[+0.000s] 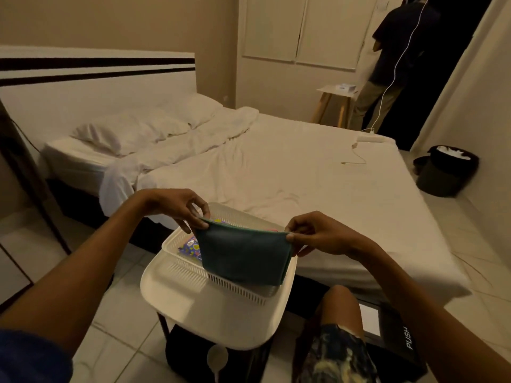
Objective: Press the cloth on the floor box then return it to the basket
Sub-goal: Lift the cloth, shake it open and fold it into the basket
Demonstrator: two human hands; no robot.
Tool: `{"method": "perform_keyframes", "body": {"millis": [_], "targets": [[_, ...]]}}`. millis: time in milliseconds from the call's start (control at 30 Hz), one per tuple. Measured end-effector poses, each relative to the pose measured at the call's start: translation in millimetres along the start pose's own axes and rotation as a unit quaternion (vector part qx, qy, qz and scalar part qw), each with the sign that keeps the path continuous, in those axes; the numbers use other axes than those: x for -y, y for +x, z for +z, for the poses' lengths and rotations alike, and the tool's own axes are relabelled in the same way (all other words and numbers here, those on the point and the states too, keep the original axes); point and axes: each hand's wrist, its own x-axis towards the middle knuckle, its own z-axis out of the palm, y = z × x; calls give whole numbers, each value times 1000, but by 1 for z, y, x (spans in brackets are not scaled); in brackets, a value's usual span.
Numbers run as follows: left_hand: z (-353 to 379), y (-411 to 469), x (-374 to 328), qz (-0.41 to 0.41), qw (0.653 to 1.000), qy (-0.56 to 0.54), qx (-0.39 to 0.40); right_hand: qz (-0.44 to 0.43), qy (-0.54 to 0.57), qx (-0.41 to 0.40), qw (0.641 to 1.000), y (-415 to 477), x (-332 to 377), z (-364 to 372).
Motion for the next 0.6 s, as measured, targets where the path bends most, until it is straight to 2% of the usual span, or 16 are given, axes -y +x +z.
{"method": "perform_keyframes", "body": {"millis": [233,500,600], "targets": [[25,65,37,33,985,-78,-150,107,-14,-104,989,51,-54,1],[67,151,82,-24,950,-101,-295,178,-79,-118,974,126,-122,26],[72,180,100,-44,943,-63,-323,186,-156,-125,962,141,-138,32]]}}
